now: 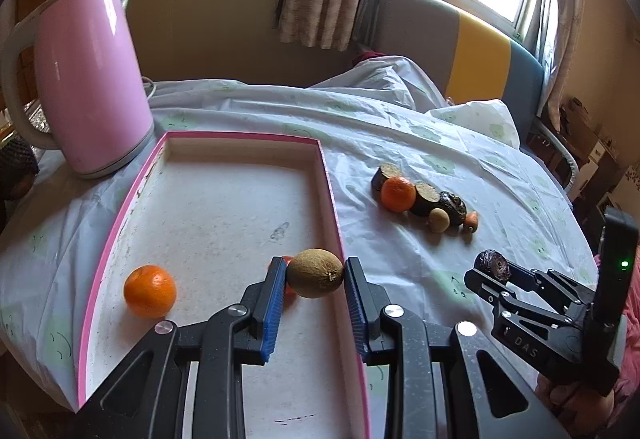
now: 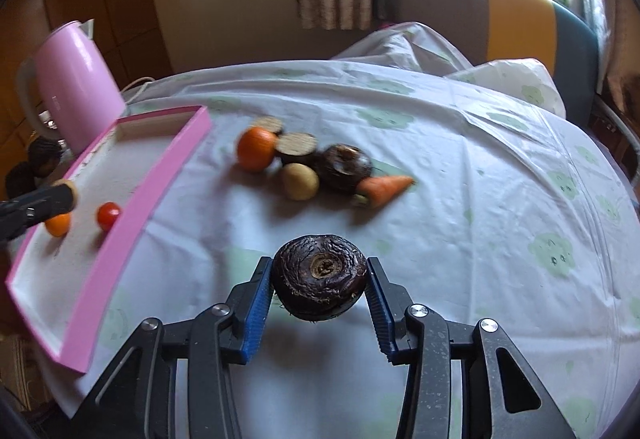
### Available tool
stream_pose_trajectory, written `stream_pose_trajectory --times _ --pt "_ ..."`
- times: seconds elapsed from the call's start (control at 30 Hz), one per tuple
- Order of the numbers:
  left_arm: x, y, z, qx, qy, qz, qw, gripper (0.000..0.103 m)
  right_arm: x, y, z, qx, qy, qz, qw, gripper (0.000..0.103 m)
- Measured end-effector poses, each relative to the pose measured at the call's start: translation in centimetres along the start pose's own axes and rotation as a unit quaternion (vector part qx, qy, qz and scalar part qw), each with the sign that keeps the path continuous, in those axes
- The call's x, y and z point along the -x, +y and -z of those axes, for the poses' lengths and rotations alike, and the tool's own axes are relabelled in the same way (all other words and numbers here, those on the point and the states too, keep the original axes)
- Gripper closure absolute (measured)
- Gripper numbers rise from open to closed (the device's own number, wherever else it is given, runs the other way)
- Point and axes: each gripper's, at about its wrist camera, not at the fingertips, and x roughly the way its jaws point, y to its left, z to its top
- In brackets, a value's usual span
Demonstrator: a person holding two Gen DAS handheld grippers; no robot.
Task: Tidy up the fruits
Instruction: 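Carry kiwi and beet into the pink tray and open both grippers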
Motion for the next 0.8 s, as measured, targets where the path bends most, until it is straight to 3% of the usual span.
stream_pose_trajectory --times 0.43,0.8 --pt "-0.3 4.9 -1.8 0.053 -0.010 -0.017 0.9984 0.073 1.0 10.4 -3.7 0.084 -0.011 -0.115 0.990 0.057" --pt "0.0 8.0 -2.2 0.100 -0.006 -0.047 0.9939 0.067 -0.6 15.8 -4.3 0.121 -0.001 -0.168 0.978 0.055"
